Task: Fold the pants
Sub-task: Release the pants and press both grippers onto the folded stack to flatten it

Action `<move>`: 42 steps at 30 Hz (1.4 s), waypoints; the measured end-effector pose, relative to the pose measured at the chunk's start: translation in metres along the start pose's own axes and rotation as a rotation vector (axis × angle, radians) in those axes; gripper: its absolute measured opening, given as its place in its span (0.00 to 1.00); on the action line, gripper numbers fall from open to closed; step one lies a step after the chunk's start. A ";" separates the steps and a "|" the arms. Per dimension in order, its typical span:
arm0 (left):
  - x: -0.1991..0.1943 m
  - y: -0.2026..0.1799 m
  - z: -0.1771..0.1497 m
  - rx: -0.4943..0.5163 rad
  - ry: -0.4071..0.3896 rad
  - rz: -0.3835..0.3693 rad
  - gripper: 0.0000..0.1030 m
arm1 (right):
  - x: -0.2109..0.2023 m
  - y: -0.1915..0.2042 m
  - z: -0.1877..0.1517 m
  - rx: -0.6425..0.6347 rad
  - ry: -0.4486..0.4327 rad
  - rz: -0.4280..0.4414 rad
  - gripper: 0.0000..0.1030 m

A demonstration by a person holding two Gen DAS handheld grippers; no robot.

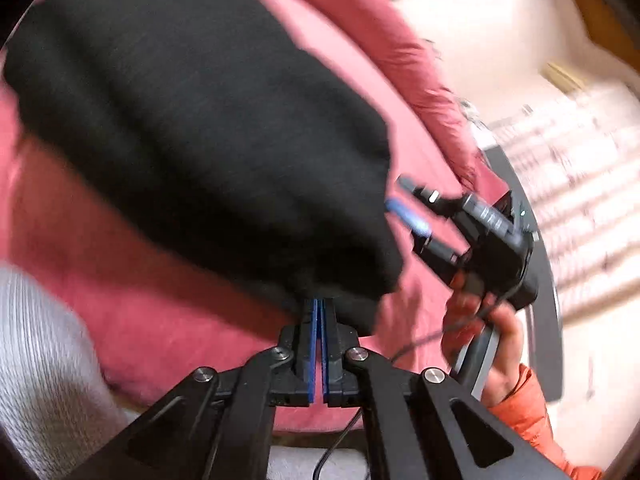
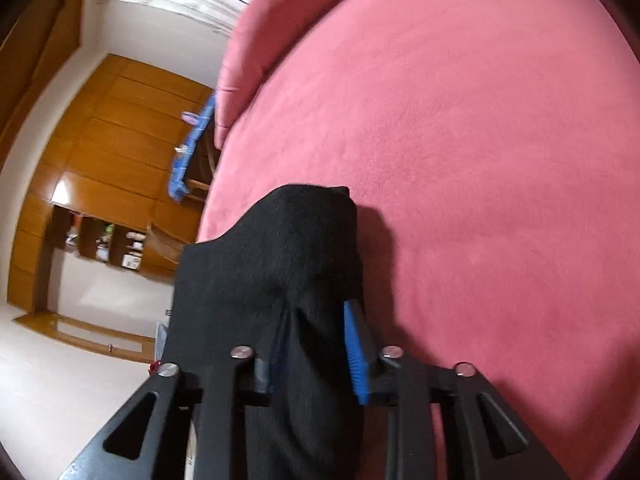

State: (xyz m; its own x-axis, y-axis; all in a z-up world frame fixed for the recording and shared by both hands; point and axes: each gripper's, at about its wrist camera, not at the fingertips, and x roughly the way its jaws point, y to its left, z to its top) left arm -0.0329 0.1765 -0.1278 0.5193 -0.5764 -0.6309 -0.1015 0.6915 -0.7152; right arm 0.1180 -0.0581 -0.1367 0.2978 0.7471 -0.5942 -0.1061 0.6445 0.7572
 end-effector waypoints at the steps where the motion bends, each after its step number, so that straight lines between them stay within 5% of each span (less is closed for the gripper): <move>1: -0.005 -0.008 0.002 0.039 -0.015 -0.007 0.00 | -0.011 0.000 -0.009 -0.027 -0.013 -0.011 0.32; 3: -0.012 -0.023 0.006 0.092 -0.049 -0.033 0.09 | -0.029 0.004 -0.026 -0.087 -0.041 -0.019 0.32; 7: -0.029 -0.040 0.029 0.175 -0.140 0.031 0.53 | -0.045 0.033 -0.064 -0.263 -0.079 -0.072 0.32; 10: -0.031 -0.032 0.062 0.276 -0.203 0.241 0.58 | -0.027 0.056 -0.093 -0.423 -0.015 -0.143 0.32; 12: -0.015 -0.008 0.078 0.312 -0.123 0.497 0.52 | -0.004 0.060 -0.124 -0.553 0.071 -0.321 0.35; 13: -0.012 0.004 0.083 0.299 -0.069 0.530 0.43 | 0.001 0.056 -0.136 -0.592 0.085 -0.374 0.37; 17: -0.049 0.042 0.099 0.163 -0.075 0.384 0.34 | -0.013 0.025 -0.135 -0.396 0.136 -0.288 0.40; 21: -0.071 0.033 0.123 0.138 -0.202 0.295 0.55 | -0.051 0.029 -0.112 -0.356 -0.029 -0.226 0.40; 23: -0.073 0.027 0.134 0.181 -0.230 0.304 0.59 | -0.057 0.039 -0.087 -0.348 -0.103 -0.193 0.40; 29: -0.019 0.026 0.176 0.281 -0.217 0.346 0.59 | -0.004 0.087 -0.036 -0.527 -0.117 -0.212 0.40; 30: -0.013 0.036 0.183 0.278 -0.211 0.376 0.55 | 0.013 0.095 -0.029 -0.560 -0.101 -0.235 0.40; 33: 0.004 0.065 0.187 0.269 -0.217 0.501 0.03 | 0.060 0.100 -0.015 -0.618 -0.050 -0.392 0.28; 35: -0.003 0.086 0.183 0.257 -0.250 0.445 0.03 | 0.071 0.081 -0.003 -0.535 -0.042 -0.440 0.16; 40: -0.010 0.080 0.191 0.253 -0.205 0.434 0.03 | 0.065 0.064 0.004 -0.420 -0.118 -0.398 0.11; 41: -0.016 0.076 0.190 0.241 -0.196 0.425 0.07 | 0.059 0.064 0.004 -0.417 -0.119 -0.378 0.14; 42: -0.021 0.073 0.189 0.231 -0.194 0.425 0.22 | 0.052 0.066 0.001 -0.397 -0.121 -0.349 0.21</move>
State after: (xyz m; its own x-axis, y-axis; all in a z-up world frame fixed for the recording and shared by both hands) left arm 0.1086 0.3216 -0.1101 0.6231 -0.1480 -0.7680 -0.1591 0.9374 -0.3097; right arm 0.1271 0.0230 -0.1176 0.4840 0.4685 -0.7391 -0.3247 0.8805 0.3455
